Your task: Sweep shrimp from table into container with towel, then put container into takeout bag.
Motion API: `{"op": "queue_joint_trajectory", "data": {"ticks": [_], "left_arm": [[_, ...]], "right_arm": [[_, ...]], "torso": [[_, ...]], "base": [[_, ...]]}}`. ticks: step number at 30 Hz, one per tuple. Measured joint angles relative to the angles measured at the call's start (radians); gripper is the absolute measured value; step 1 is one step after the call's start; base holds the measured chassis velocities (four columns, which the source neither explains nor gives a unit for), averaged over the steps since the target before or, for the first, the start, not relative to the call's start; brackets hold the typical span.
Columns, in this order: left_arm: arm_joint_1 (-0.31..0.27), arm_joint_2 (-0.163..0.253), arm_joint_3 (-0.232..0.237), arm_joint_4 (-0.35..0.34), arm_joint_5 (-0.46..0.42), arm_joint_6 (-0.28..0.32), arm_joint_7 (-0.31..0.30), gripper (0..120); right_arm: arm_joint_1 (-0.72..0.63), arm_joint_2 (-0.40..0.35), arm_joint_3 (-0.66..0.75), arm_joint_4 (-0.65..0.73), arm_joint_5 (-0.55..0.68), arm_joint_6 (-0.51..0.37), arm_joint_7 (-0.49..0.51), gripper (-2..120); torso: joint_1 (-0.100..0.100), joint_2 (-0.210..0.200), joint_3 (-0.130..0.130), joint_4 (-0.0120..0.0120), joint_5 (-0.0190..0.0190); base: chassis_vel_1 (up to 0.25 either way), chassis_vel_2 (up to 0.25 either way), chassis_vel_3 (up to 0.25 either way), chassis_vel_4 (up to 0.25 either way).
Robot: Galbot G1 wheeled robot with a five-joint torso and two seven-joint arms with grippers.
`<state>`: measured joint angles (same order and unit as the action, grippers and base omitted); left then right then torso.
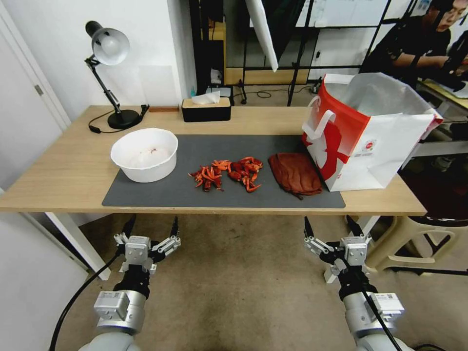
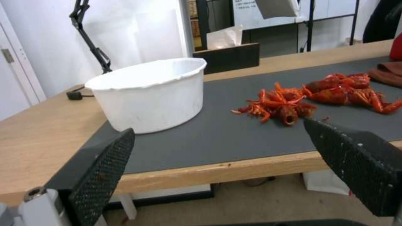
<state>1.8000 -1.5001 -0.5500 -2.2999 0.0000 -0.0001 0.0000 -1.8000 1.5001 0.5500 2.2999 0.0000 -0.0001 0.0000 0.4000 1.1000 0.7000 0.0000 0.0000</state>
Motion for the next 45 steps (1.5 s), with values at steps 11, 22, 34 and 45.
{"op": "queue_joint_trajectory", "data": {"ticks": [11, 22, 34, 45], "left_arm": [[0.0, 0.0, 0.0, 0.0, 0.0, 0.0, 0.0, 100], [-0.001, 0.003, 0.0, -0.003, -0.011, 0.005, -0.003, 100], [-0.043, 0.108, -0.018, -0.122, -0.335, 0.171, -0.128, 100], [-0.044, 0.116, -0.015, -0.102, -0.367, 0.15, -0.126, 100]], "right_arm": [[0.0, 0.0, 0.0, 0.0, 0.0, 0.0, 0.0, 100], [-0.001, 0.004, 0.0, 0.004, 0.0, -0.01, -0.002, 100], [-0.017, 0.1, 0.016, 0.117, 0.008, -0.219, -0.075, 100], [-0.003, 0.087, 0.036, 0.114, 0.032, -0.221, -0.068, 100]], "torso": [[0.0, 0.0, 0.0, 0.0, 0.0], [0.0, 0.0, 0.0, 0.0, -0.0001], [0.0, 0.0, 0.0, -0.0001, 0.0003], [0.0, 0.0, 0.0, 0.0, 0.0]], "base": [[0.0, 0.0, 0.0, 0.0], [0.0, 0.0, 0.0, 0.0], [0.0, 0.0, 0.0, 0.0], [0.0, 0.0, 0.0, 0.0]]}}
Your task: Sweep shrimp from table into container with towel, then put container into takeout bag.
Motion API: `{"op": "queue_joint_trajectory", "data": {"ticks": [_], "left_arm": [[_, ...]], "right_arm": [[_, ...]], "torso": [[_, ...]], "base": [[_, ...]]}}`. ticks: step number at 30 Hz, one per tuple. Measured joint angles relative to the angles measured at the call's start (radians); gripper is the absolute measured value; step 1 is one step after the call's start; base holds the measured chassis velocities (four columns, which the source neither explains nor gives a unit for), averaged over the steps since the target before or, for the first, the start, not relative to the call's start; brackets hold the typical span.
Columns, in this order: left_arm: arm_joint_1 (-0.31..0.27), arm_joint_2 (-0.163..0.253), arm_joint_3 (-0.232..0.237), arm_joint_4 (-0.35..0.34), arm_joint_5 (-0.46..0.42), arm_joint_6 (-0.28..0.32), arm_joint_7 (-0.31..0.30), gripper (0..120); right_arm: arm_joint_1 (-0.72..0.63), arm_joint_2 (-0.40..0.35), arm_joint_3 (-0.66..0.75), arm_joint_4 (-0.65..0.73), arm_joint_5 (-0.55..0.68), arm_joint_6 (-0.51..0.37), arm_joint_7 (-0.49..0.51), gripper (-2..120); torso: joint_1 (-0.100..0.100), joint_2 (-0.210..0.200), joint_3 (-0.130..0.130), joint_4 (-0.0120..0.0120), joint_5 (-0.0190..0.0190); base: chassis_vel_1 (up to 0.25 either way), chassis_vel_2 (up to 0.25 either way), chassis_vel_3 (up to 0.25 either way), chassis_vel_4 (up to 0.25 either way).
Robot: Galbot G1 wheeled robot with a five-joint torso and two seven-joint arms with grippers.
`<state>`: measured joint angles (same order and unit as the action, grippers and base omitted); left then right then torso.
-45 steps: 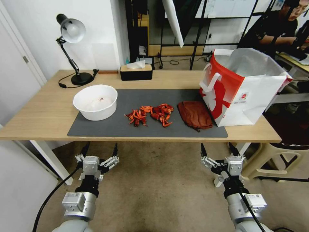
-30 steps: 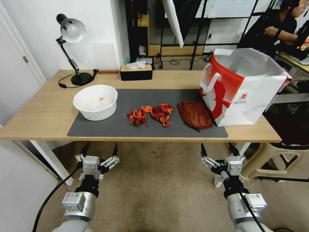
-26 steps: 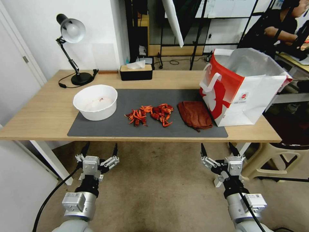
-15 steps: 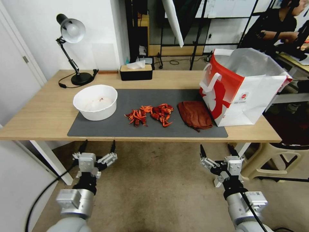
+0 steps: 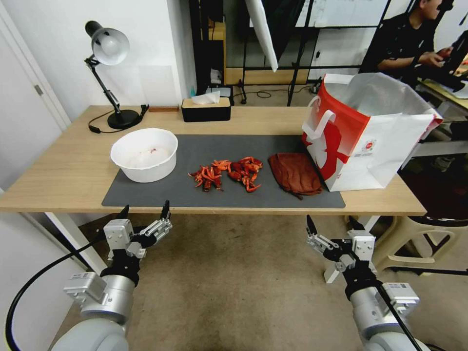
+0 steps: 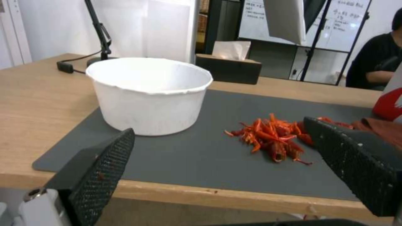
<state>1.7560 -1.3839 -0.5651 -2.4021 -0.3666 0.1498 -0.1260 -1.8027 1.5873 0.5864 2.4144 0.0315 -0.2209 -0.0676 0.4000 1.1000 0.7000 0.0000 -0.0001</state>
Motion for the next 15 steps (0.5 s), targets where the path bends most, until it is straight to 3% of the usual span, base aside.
{"op": "queue_joint_trajectory", "data": {"ticks": [7, 9, 10, 14, 15], "left_arm": [[0.0, -0.005, 0.002, 0.025, 0.014, -0.019, 0.003, 100], [-0.007, -0.004, -0.002, 0.04, 0.017, -0.049, -0.002, 100], [-0.032, 0.013, -0.024, 0.058, 0.004, -0.086, -0.004, 100], [-0.071, 0.053, -0.052, 0.076, -0.027, -0.102, 0.002, 100], [-0.098, 0.082, -0.067, 0.092, -0.048, -0.106, 0.006, 100]], "right_arm": [[0.004, -0.004, -0.001, -0.004, 0.0, 0.0, 0.002, 100], [0.005, -0.004, -0.002, -0.008, 0.001, 0.0, 0.002, 100], [0.007, -0.004, -0.007, -0.014, 0.003, 0.0, 0.002, 100], [0.01, -0.007, -0.012, -0.016, 0.005, 0.001, 0.002, 100], [0.013, -0.008, -0.014, -0.016, 0.008, 0.001, 0.002, 100]], "torso": [[0.0, 0.0, 0.0, 0.0, 0.0], [0.0, 0.0, 0.0, 0.0001, 0.0], [0.0, 0.0, 0.0, 0.0001, 0.0], [0.0, 0.0, 0.0, 0.0001, 0.0], [0.0, 0.0, 0.0, 0.0001, 0.0]], "base": [[0.0, 0.0, 0.0, 0.0], [0.0, 0.0, 0.0, 0.0], [0.0, 0.0, 0.0, 0.0], [0.0, 0.0, 0.0, 0.0], [0.0, 0.0, 0.0, 0.0]]}}
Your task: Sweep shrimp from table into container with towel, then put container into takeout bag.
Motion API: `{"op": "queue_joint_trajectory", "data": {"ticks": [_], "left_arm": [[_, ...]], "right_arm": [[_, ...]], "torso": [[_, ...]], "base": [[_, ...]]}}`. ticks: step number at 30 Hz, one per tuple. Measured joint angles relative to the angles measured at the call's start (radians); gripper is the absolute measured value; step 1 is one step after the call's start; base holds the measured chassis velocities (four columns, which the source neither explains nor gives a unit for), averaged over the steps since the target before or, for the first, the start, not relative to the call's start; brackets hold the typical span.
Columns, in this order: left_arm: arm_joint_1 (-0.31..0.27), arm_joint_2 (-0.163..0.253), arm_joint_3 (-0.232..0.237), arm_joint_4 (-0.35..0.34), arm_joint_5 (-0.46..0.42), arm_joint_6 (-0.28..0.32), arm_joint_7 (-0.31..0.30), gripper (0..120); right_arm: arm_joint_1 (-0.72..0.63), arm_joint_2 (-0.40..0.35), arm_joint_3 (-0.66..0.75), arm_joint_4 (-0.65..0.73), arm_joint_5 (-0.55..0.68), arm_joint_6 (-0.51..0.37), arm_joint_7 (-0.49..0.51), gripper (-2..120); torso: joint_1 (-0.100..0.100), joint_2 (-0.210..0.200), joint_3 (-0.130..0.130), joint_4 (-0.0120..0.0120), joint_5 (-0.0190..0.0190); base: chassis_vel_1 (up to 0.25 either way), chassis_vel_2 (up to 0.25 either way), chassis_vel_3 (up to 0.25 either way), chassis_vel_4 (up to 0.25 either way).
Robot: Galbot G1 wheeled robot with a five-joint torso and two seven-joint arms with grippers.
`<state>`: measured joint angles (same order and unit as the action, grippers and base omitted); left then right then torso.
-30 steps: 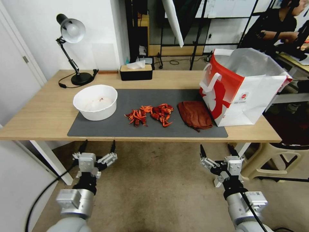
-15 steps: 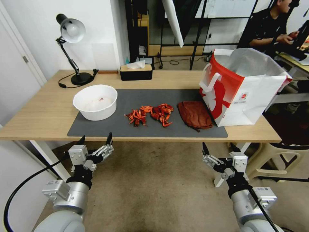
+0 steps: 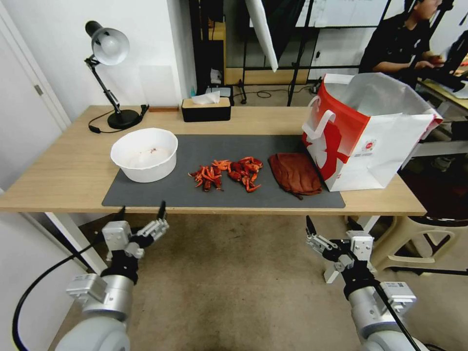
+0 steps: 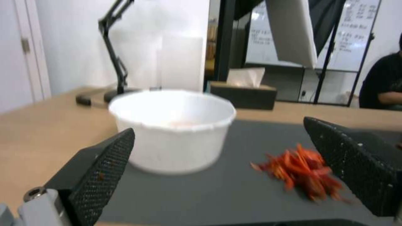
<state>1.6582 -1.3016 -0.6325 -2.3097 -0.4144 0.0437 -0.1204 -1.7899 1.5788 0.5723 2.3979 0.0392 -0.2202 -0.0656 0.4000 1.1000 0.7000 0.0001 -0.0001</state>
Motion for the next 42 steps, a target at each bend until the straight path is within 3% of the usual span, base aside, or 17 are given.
{"op": "queue_joint_trajectory", "data": {"ticks": [3, 5, 6, 7, 9, 16, 21, 26, 29, 30, 32, 33, 34, 35, 36, 39, 42], "left_arm": [[-0.049, 0.064, -0.019, 0.043, -0.03, -0.021, 0.002, 100], [-0.104, 0.156, -0.026, 0.095, -0.063, -0.035, 0.008, 100], [-0.104, 0.156, -0.026, 0.095, -0.063, -0.035, 0.008, 100], [-0.162, 0.237, -0.026, 0.14, -0.093, -0.038, 0.025, 100], [-0.228, 0.31, -0.021, 0.197, -0.115, -0.045, 0.055, 100], [-0.376, 0.481, 0.009, 0.337, -0.188, -0.041, 0.17, 100], [-0.436, 0.539, 0.032, 0.405, -0.189, -0.043, 0.248, 100], [-0.57, 0.671, 0.042, 0.534, -0.181, -0.036, 0.512, 100], [-0.597, 0.71, 0.04, 0.568, -0.175, -0.03, 0.589, 100], [-0.643, 0.749, 0.049, 0.614, -0.157, -0.027, 0.697, 100], [-0.655, 0.758, 0.052, 0.625, -0.151, -0.028, 0.729, 100], [-0.682, 0.777, 0.062, 0.654, -0.131, -0.034, 0.809, 100], [-0.735, 0.8, 0.104, 0.697, -0.096, -0.056, 0.918, 100], [-0.735, 0.8, 0.104, 0.697, -0.096, -0.056, 0.918, 100], [-0.796, 0.816, 0.159, 0.736, -0.065, -0.078, 1.0, 100], [-0.887, 0.826, 0.236, 0.779, -0.025, -0.108, 1.079, 100], [-1.079, 0.807, 0.384, 0.873, 0.061, -0.166, 1.166, 100]], "right_arm": [[0.004, -0.003, -0.001, 0.001, 0.007, 0.0, -0.001, 100], [0.004, -0.008, 0.001, 0.003, 0.013, -0.001, -0.003, 100], [0.004, -0.008, 0.001, 0.003, 0.013, -0.001, -0.003, 100], [0.004, -0.011, 0.002, 0.003, 0.014, -0.001, -0.003, 100], [0.004, -0.012, 0.001, 0.001, 0.013, -0.002, -0.004, 100], [0.021, -0.016, -0.014, -0.034, 0.01, -0.004, -0.004, 100], [0.026, -0.017, -0.018, -0.038, 0.009, -0.006, -0.004, 100], [0.053, -0.032, -0.042, -0.06, 0.008, -0.018, -0.005, 100], [0.065, -0.038, -0.055, -0.072, 0.007, -0.021, -0.005, 100], [0.068, -0.039, -0.064, -0.079, 0.002, -0.021, -0.005, 100], [0.068, -0.039, -0.065, -0.08, 0.001, -0.021, -0.005, 100], [0.07, -0.04, -0.07, -0.083, -0.001, -0.022, -0.005, 100], [0.072, -0.041, -0.074, -0.086, -0.004, -0.022, -0.005, 100], [0.072, -0.041, -0.074, -0.086, -0.004, -0.022, -0.005, 100], [0.072, -0.04, -0.075, -0.088, -0.008, -0.022, -0.005, 100], [0.073, -0.037, -0.077, -0.091, -0.013, -0.022, -0.006, 100], [0.073, -0.031, -0.078, -0.109, -0.03, -0.011, -0.008, 100]], "torso": [[0.0, 0.0, 0.0, -0.0002, -0.0003], [0.0, 0.0, 0.0, 0.0, -0.0002], [0.0, 0.0, 0.0, 0.0, -0.0002], [0.0, 0.0, 0.0, 0.0, -0.0001], [0.0, 0.0, 0.0, -0.0003, -0.0003], [0.0, 0.0, 0.0, 0.0005, 0.0], [0.0, 0.0, 0.0, -0.0006, -0.0005], [0.0, 0.0, 0.0, -0.0008, -0.0001], [0.0, 0.0, 0.0, 0.0001, -0.0001], [0.0, 0.0, 0.0, 0.0005, -0.0002], [0.0, 0.0, 0.0, 0.0004, -0.0001], [0.0, 0.0, 0.0, -0.0003, 0.0], [0.0, 0.0, 0.0, 0.0003, 0.0], [0.0, 0.0, 0.0, 0.0003, 0.0], [0.0, 0.0, 0.0, 0.0004, -0.0003], [0.0, 0.0, 0.0, -0.0005, 0.0], [0.0, 0.0, 0.0, -0.0002, 0.0001]], "base": [[0.0, 0.0, 0.0, 0.0], [0.0, 0.0, 0.0, 0.0], [0.0, 0.0, 0.0, 0.0], [0.0, 0.0, 0.0, 0.0], [0.0, 0.0, 0.0, 0.0], [0.0, 0.0, 0.0, 0.0], [0.0, 0.0, 0.0, 0.0], [0.0, 0.0, 0.0, 0.0], [0.0, 0.0, 0.0, 0.0], [0.0, 0.0, 0.0, 0.0], [0.0, 0.0, 0.0, 0.0], [0.0, 0.0, 0.0, 0.0], [0.0, 0.0, 0.0, 0.0], [0.0, 0.0, 0.0, 0.0], [0.0, 0.0, 0.0, 0.0], [0.0, 0.0, 0.0, 0.0], [0.0, 0.0, 0.0, 0.0]]}}
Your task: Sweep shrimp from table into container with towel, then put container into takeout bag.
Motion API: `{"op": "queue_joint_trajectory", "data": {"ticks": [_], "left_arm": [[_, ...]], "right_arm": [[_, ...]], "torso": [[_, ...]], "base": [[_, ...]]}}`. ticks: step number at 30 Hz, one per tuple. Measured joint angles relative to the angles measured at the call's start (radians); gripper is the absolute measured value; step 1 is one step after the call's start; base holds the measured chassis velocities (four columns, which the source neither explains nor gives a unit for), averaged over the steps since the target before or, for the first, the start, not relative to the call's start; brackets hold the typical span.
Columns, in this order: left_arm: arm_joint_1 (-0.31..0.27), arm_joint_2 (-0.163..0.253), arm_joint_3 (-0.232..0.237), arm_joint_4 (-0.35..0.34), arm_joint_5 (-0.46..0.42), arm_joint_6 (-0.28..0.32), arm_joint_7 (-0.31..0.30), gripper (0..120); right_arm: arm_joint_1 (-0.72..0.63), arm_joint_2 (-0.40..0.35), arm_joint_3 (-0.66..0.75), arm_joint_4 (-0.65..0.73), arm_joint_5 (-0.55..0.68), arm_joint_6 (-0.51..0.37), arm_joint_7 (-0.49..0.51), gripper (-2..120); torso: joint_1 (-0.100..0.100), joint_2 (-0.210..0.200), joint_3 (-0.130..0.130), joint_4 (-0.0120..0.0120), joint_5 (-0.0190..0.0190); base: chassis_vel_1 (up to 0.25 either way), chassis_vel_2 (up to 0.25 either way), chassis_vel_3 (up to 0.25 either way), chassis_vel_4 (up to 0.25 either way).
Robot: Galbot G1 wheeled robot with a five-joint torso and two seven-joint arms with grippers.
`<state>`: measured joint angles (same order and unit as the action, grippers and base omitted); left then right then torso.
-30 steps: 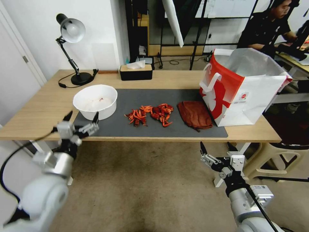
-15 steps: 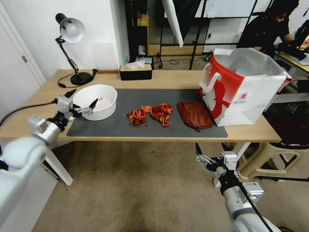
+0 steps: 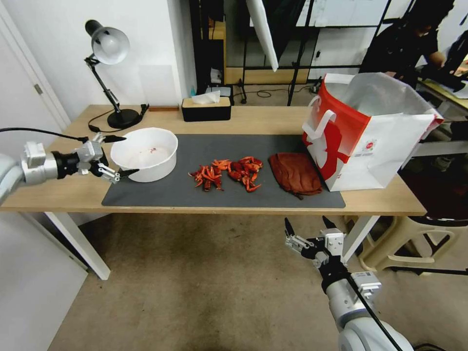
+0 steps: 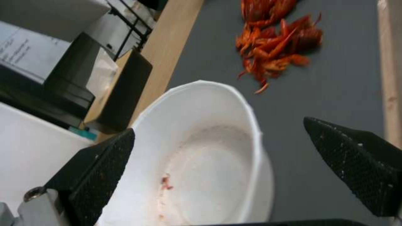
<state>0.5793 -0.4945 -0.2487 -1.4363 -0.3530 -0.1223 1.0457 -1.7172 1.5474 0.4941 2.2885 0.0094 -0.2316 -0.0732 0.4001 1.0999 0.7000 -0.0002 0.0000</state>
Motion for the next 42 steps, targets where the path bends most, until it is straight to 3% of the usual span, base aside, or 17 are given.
{"op": "queue_joint_trajectory", "data": {"ticks": [1, 3, 4, 7, 8, 10, 14, 18, 20, 23, 36, 42], "left_arm": [[0.0, 0.0, 0.0, 0.0, 0.0, 0.0, 0.0, 100], [-0.108, -0.021, 0.093, 0.055, 0.046, -0.02, 0.047, 100], [-0.108, -0.021, 0.093, 0.055, 0.046, -0.02, 0.047, 100], [-0.251, -0.05, 0.211, 0.121, 0.111, -0.05, 0.152, 100], [-0.251, -0.05, 0.211, 0.121, 0.111, -0.05, 0.152, 100], [-0.342, -0.07, 0.287, 0.166, 0.168, -0.086, 0.22, 100], [-0.408, -0.098, 0.335, 0.188, 0.245, -0.11, 0.273, 100], [-0.433, -0.117, 0.348, 0.193, 0.311, -0.126, 0.309, 100], [-0.463, -0.139, 0.381, 0.205, 0.409, -0.179, 0.319, 100], [-0.48, -0.152, 0.399, 0.224, 0.448, -0.204, 0.329, 100], [-0.502, -0.204, 0.435, 0.274, 0.529, -0.22, 0.36, 93], [-0.527, -0.24, 0.452, 0.326, 0.566, -0.242, 0.393, 77]], "right_arm": [[0.0, 0.0, 0.0, 0.0, 0.0, 0.0, 0.0, 100], [0.0, 0.004, 0.001, -0.011, -0.008, 0.006, 0.0, 100], [0.0, 0.004, 0.001, -0.011, -0.008, 0.006, 0.0, 100], [-0.007, 0.003, 0.007, -0.015, -0.01, 0.013, 0.002, 100], [-0.007, 0.003, 0.007, -0.015, -0.01, 0.013, 0.002, 100], [-0.01, 0.002, 0.015, -0.015, -0.01, 0.015, 0.004, 100], [-0.013, 0.002, 0.019, -0.015, -0.009, 0.016, 0.006, 100], [-0.016, 0.003, 0.021, -0.014, -0.009, 0.018, 0.006, 100], [-0.019, 0.005, 0.023, -0.013, -0.009, 0.021, 0.008, 100], [-0.022, 0.005, 0.025, -0.013, -0.009, 0.024, 0.01, 100], [-0.024, 0.008, 0.022, -0.016, -0.018, 0.027, 0.011, 100], [-0.028, 0.009, 0.026, -0.019, -0.02, 0.033, 0.013, 100]], "torso": [[0.0, 0.0, 0.0, 0.0, 0.0], [0.0, 0.0, 0.0, 0.0, -0.0004], [0.0, 0.0, 0.0, 0.0, -0.0004], [0.0, 0.0, 0.0, -0.0001, -0.0003], [0.0, 0.0, 0.0, -0.0001, -0.0003], [0.0, 0.0, 0.0, 0.0001, 0.0], [0.0, 0.0, 0.0, 0.0002, 0.0], [0.0, 0.0, 0.0, 0.0002, 0.0], [0.0, 0.0, 0.0, 0.0003, 0.0], [0.0, 0.0, 0.0, 0.0002, 0.0], [0.0, 0.0, 0.0, -0.0001, 0.0], [0.0, 0.0, 0.0, 0.0002, 0.0]], "base": [[0.0, 0.0, 0.0, 0.0], [0.0, 0.0, 0.0, 0.0], [0.0, 0.0, 0.0, 0.0], [0.0, 0.0, 0.0, 0.0], [0.0, 0.0, 0.0, 0.0], [0.0, 0.0, 0.0, 0.0], [0.0, 0.0, 0.0, 0.0], [0.0, 0.0, 0.0, 0.0], [0.0, 0.0, 0.0, 0.0], [0.0, 0.0, 0.0, 0.0], [0.0, 0.0, 0.0, 0.0], [0.0, 0.0, 0.0, 0.0]]}}
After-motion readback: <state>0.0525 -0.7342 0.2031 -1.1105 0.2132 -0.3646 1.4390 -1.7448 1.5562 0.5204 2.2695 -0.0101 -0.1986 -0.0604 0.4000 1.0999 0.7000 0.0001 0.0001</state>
